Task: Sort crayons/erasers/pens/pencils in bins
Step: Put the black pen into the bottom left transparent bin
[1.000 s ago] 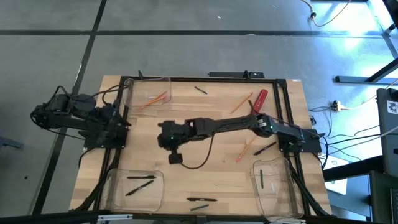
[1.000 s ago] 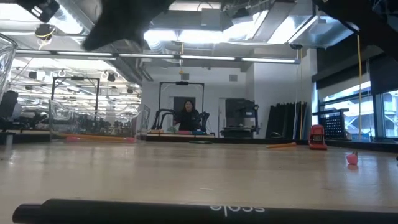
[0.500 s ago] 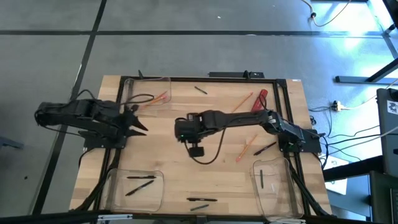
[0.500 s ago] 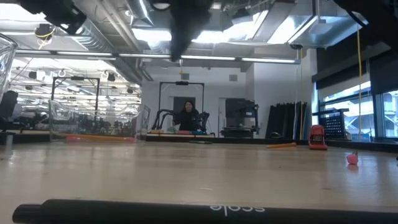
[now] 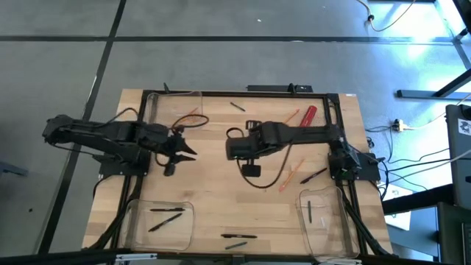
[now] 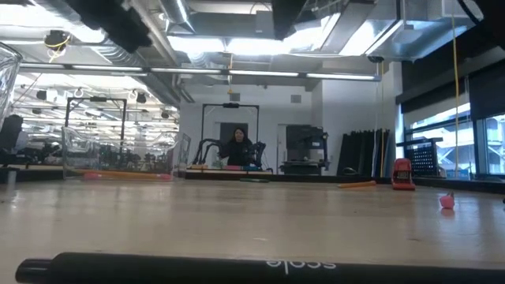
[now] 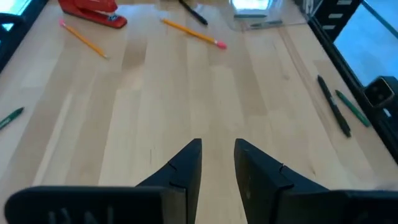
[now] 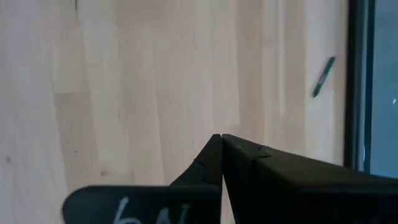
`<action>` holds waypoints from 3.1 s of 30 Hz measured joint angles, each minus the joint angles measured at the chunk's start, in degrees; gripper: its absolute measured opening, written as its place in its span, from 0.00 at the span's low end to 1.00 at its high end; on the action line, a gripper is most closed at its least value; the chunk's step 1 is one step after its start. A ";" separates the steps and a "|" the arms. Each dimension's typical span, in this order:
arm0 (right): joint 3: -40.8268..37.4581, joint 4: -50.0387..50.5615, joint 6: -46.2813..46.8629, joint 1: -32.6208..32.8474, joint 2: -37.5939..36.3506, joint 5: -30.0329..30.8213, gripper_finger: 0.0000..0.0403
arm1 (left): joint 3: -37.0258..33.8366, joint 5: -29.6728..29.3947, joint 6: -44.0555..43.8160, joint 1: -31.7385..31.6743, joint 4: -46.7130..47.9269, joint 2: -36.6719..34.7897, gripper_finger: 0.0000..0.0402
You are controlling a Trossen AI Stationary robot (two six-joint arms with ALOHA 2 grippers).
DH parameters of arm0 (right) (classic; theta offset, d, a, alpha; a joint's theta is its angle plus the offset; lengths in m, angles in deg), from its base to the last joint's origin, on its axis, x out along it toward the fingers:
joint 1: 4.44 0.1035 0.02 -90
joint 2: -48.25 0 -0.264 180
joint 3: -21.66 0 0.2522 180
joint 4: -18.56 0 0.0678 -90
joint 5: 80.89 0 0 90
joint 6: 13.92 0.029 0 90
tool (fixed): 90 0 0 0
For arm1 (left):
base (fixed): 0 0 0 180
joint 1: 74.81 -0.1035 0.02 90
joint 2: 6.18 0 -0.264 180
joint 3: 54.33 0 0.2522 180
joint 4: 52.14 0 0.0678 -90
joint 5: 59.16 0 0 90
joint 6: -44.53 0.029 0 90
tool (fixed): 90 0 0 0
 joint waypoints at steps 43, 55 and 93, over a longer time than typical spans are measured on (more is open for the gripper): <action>-0.13 0.00 -6.28 15.47 -16.67 -3.68 0.02 | 46.97 -13.18 -15.12 26.60 24.40 49.55 0.22; -0.15 0.00 -6.19 19.61 -16.47 -3.80 0.02 | 47.23 -13.77 -22.35 29.05 21.35 54.61 0.22; -0.15 -0.04 -4.72 21.94 -16.47 -3.71 0.02 | 45.63 -13.61 -31.54 29.53 12.98 56.57 0.29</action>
